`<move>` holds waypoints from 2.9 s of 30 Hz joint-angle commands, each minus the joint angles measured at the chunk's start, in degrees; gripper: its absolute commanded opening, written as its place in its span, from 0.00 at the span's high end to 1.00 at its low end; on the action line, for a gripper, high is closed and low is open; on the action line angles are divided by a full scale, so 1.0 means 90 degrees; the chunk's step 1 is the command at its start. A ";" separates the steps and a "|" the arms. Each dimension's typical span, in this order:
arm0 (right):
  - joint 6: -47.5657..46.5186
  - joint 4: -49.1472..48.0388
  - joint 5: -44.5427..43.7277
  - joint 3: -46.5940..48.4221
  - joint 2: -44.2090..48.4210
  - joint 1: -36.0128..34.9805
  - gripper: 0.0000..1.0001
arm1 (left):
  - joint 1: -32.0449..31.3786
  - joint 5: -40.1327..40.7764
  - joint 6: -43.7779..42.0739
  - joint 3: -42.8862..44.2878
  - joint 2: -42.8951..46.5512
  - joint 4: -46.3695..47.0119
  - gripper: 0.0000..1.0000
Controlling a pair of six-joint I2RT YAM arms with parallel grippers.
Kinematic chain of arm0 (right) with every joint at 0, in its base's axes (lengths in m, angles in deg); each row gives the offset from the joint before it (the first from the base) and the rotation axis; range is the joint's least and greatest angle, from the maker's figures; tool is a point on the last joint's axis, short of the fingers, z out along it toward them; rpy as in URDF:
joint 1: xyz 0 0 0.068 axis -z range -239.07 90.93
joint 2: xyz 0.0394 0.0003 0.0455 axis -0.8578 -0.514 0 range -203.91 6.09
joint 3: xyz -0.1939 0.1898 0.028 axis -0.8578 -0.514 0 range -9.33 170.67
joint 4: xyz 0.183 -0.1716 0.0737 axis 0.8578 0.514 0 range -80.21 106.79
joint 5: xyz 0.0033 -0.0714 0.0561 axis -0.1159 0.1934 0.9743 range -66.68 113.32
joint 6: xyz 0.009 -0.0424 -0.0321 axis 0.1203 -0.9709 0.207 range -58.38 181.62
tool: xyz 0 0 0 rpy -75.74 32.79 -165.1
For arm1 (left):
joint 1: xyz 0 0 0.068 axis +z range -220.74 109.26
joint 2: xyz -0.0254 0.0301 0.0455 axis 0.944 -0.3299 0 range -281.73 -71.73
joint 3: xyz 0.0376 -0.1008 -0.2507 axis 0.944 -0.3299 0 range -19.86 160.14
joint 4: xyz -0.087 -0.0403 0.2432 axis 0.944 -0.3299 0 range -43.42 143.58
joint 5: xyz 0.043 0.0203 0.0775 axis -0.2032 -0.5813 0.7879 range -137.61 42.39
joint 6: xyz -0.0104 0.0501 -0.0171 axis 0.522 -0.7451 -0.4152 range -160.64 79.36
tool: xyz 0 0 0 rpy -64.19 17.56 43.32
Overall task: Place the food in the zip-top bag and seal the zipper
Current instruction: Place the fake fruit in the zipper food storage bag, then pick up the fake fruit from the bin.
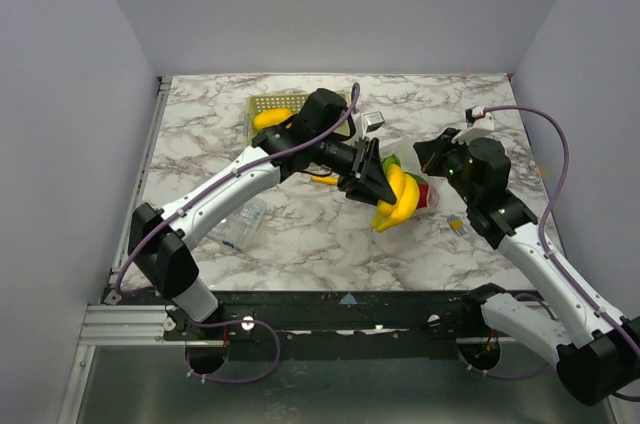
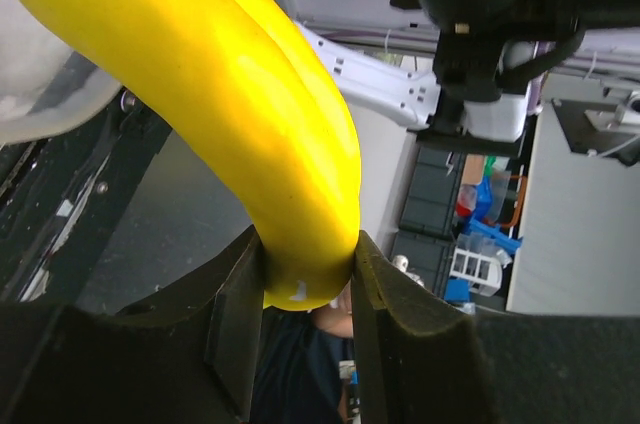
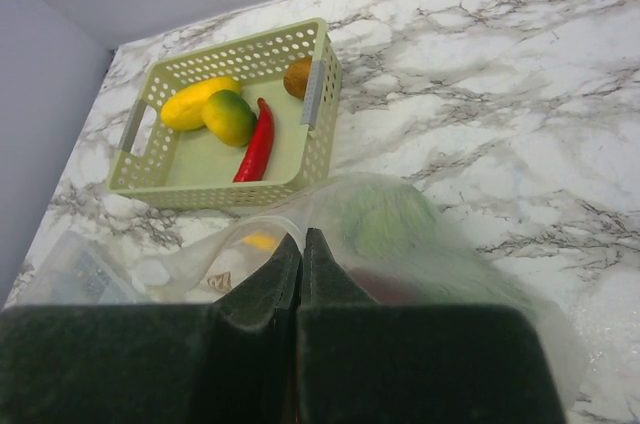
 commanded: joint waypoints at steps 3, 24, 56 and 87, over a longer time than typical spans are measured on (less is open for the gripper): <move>-0.0140 -0.0297 0.0150 -0.0136 0.0348 -0.0035 0.99 | 0.0083 -0.0062 0.0493 0.0633 -0.0702 0.0171 0.96; 0.0340 -0.0039 0.0218 0.0137 0.0191 -0.0037 0.99 | 0.0300 0.1935 0.1804 0.0691 -0.1752 0.1019 0.90; 0.0621 0.0328 -0.0372 0.0353 -0.0132 -0.0041 0.99 | 0.0241 0.2072 0.0783 0.0364 -0.0932 0.1422 0.37; 0.0580 0.0459 -0.0583 0.0267 0.0158 -0.0036 0.99 | 0.2294 0.6178 -0.1907 -0.0157 -0.0338 -0.0330 0.08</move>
